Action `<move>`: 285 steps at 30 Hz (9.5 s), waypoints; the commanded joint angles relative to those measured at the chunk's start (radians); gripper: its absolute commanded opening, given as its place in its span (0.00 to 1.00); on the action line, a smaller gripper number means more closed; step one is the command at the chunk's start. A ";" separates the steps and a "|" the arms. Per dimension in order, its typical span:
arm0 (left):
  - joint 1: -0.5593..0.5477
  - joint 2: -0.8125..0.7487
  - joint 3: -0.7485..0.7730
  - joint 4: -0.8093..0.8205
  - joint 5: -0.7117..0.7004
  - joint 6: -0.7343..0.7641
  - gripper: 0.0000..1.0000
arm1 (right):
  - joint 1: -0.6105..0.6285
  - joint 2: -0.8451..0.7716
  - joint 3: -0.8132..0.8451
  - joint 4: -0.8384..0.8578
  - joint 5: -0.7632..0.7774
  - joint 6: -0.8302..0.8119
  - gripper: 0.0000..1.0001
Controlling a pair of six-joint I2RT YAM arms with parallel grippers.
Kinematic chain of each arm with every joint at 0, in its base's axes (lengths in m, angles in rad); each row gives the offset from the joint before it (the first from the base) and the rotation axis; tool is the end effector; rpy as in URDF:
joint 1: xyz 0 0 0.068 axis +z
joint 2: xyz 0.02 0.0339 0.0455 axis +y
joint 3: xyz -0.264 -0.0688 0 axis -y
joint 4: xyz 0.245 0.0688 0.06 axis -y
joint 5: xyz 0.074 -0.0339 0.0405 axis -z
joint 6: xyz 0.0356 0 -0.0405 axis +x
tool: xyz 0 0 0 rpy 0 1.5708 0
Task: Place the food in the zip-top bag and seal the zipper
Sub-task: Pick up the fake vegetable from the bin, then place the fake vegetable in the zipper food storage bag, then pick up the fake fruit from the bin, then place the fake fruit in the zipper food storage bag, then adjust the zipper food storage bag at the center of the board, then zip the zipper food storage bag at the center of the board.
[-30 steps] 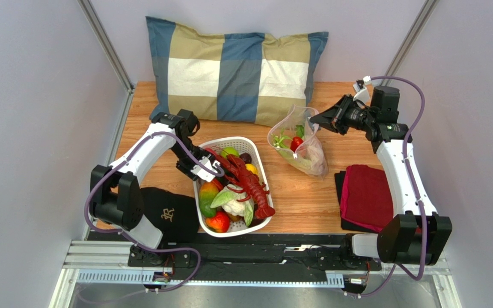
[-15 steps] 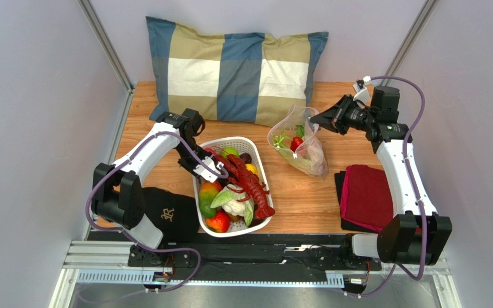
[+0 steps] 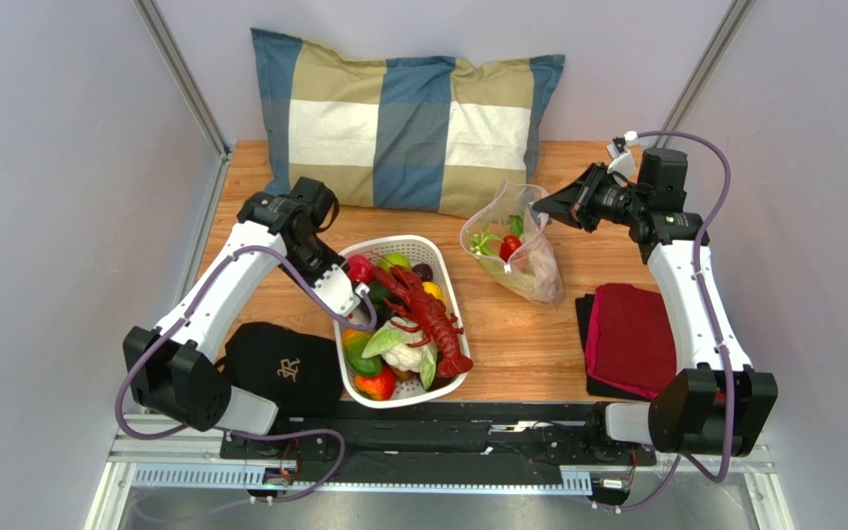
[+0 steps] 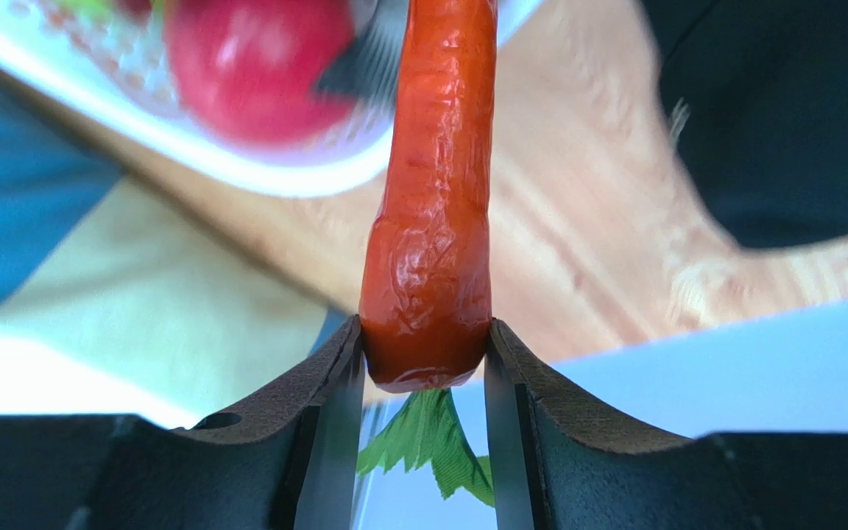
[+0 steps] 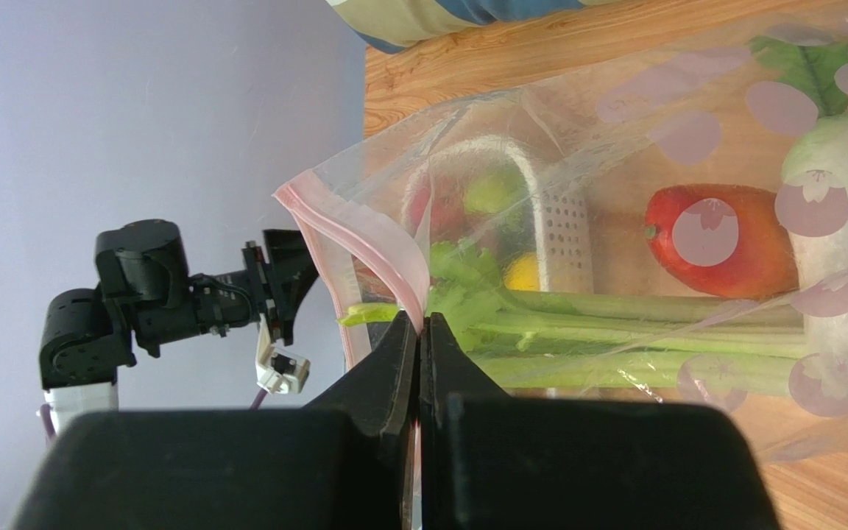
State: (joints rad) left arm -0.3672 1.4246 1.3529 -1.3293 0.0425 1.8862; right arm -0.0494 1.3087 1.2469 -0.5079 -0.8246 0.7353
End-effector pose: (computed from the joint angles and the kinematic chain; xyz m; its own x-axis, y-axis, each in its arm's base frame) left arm 0.2316 -0.0907 0.3090 0.6327 0.7743 0.0126 0.7612 -0.6248 0.1736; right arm 0.2834 0.0122 0.3603 -0.7913 0.4951 -0.3588 -0.0718 0.5076 0.8586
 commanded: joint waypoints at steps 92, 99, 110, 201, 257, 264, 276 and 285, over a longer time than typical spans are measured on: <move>-0.256 -0.438 -0.426 0.034 0.660 -0.380 0.99 | 0.034 -0.016 0.029 0.029 0.010 -0.033 0.00; -0.257 -0.455 -0.521 0.209 0.596 -0.438 0.94 | 0.034 -0.006 0.034 0.029 0.008 -0.033 0.00; -0.259 -0.491 -0.589 0.257 0.542 -0.352 0.85 | 0.034 0.000 0.033 0.032 0.007 -0.027 0.00; -0.426 0.079 0.227 0.449 0.748 -0.690 0.82 | 0.045 -0.034 0.094 0.109 -0.212 -0.020 0.00; -0.463 0.343 0.512 0.749 0.838 -1.277 0.00 | 0.125 -0.539 -0.354 0.204 -0.042 -1.160 0.37; -0.463 0.356 0.538 0.733 0.843 -1.305 0.00 | 0.184 -0.545 -0.356 0.209 -0.004 -1.209 0.07; -0.458 0.204 0.437 0.944 0.826 -1.209 0.49 | 0.189 -0.583 -0.372 0.152 0.010 -1.272 0.00; -0.533 0.273 0.517 0.808 0.833 -0.983 0.53 | 0.187 -0.594 -0.369 0.147 0.005 -1.269 0.00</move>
State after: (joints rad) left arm -0.8726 1.6733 1.8221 -0.4957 0.8471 0.7982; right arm 0.1345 0.7368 0.8783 -0.3832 -0.8196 -0.5064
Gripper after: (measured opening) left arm 0.524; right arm 0.008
